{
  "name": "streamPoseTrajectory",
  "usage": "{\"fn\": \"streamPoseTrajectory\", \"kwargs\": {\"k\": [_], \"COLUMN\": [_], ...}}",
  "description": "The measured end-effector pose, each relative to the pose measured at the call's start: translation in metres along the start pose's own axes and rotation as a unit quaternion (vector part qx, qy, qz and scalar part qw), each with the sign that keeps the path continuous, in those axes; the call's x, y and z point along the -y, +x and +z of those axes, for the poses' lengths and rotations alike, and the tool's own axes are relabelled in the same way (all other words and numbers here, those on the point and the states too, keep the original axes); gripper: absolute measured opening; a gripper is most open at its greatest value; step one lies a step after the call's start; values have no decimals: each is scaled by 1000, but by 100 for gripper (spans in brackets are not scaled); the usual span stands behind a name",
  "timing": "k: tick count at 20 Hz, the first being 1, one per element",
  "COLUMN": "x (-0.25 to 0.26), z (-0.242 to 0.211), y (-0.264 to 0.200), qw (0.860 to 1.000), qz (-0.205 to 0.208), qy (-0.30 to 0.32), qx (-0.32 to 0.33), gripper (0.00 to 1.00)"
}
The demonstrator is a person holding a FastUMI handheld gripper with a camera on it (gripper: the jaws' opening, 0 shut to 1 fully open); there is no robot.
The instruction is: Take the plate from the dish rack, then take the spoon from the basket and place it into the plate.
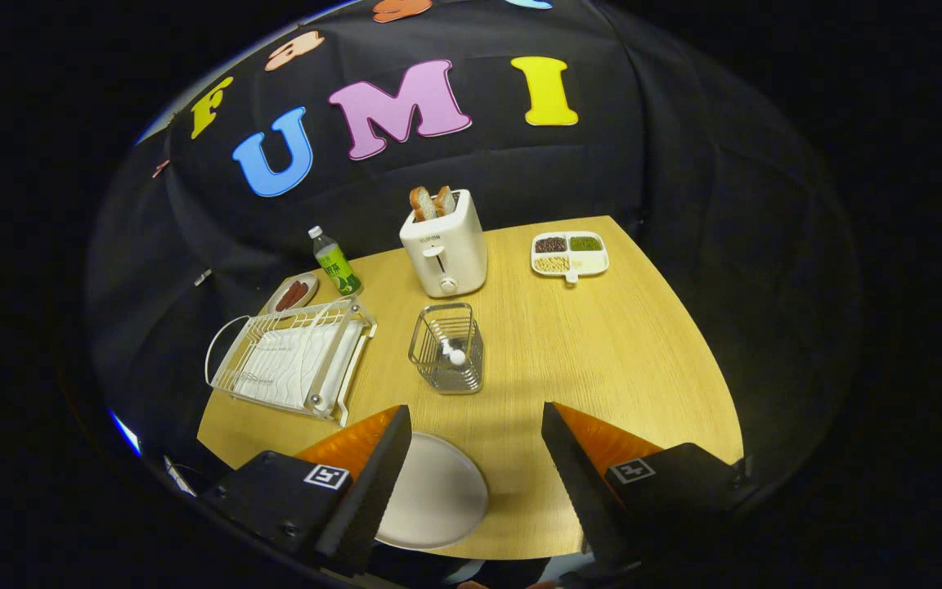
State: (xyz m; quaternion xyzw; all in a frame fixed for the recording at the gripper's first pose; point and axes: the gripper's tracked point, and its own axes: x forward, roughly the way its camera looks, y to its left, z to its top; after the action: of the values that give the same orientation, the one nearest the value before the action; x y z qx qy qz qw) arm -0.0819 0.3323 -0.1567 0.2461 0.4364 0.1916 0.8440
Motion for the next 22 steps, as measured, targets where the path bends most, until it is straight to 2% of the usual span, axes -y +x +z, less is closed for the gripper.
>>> {"fn": "streamPoseTrajectory", "kwargs": {"k": [4, 8, 10, 11, 12, 15, 17, 18, 20, 21, 22], "x": [3, 4, -3, -5, -9, -20, -23, -22, -19, -18, -17], "z": [31, 26, 14, 7, 3, -5, -9, -10, -17, -13, -13], "y": [24, 61, 75, 82, 88, 104, 114, 119, 121, 119, 120], "qw": [999, 996, 994, 993, 992, 990, 990, 990, 989, 990, 990], "qz": [21, 36, 46, 50, 57, 67, 65, 58, 48, 42, 42], "qy": [-48, -67, -83, -88, -88, -80, -81, -84, -83, -75, -70], "qx": [-4, -38, -57, -67, -77, -91, -100, -101, -114, -110, -113], "gripper": [97, 93, 86, 77, 75, 58, 58, 51, 26, 19, 17]}}
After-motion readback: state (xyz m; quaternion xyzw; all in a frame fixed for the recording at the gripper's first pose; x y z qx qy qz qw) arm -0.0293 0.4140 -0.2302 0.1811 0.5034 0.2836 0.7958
